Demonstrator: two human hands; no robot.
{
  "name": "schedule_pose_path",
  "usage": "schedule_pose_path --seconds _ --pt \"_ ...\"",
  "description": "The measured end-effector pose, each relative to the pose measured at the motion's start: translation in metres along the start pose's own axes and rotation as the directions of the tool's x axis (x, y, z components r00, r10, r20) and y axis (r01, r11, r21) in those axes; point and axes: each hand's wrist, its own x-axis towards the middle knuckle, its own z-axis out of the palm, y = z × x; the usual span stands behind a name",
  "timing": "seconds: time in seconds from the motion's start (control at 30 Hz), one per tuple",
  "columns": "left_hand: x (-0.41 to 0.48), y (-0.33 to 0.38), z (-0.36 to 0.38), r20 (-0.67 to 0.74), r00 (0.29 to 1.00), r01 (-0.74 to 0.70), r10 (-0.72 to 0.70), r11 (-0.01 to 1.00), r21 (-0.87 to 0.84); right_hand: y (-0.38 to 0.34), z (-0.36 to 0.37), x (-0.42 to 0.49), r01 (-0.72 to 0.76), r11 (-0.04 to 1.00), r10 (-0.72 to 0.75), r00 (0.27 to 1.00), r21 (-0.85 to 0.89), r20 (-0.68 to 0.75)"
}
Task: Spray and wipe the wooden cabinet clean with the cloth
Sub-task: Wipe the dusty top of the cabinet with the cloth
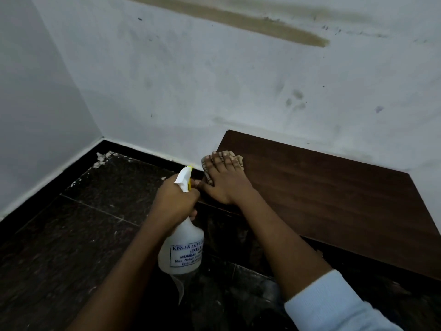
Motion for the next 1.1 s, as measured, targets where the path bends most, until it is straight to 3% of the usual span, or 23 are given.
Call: schedule_pose_path --seconds 0.1,0.23,0.37,0.57,0.8,1.1 --pt "-0.012 -0.018 -0.002 -0.076 0.995 -0.054 0.061 0.994 0.093 -0.016 0.005 -0.03 0.07 0.997 -0.07 0.997 -0.015 -0.022" --pt "-0.023 -0.031 -0.006 -0.148 0.989 -0.013 0.021 0.999 0.052 -0.027 0.01 -0.067 0.155 0.987 -0.156 0.987 -0.043 -0.037" --pt "-0.036 -0.027 0.009 -0.071 0.997 -0.026 0.035 0.993 0.114 -0.012 0.018 -0.108 0.152 0.983 -0.163 0.981 -0.105 -0.106" --pt "-0.057 -0.02 0.054 0.079 0.997 -0.02 0.023 0.999 -0.041 0.045 0.021 -0.169 0.0 0.992 -0.015 0.993 -0.129 -0.116" --pt "-0.081 -0.016 0.105 0.259 0.965 -0.03 0.036 0.999 -0.027 0.1 0.018 -0.231 -0.198 0.97 0.184 0.978 -0.143 -0.101" --pt "-0.113 0.01 0.173 0.455 0.888 -0.049 0.066 0.998 -0.05 0.172 0.009 -0.32 -0.498 0.863 0.487 0.864 -0.08 -0.128"
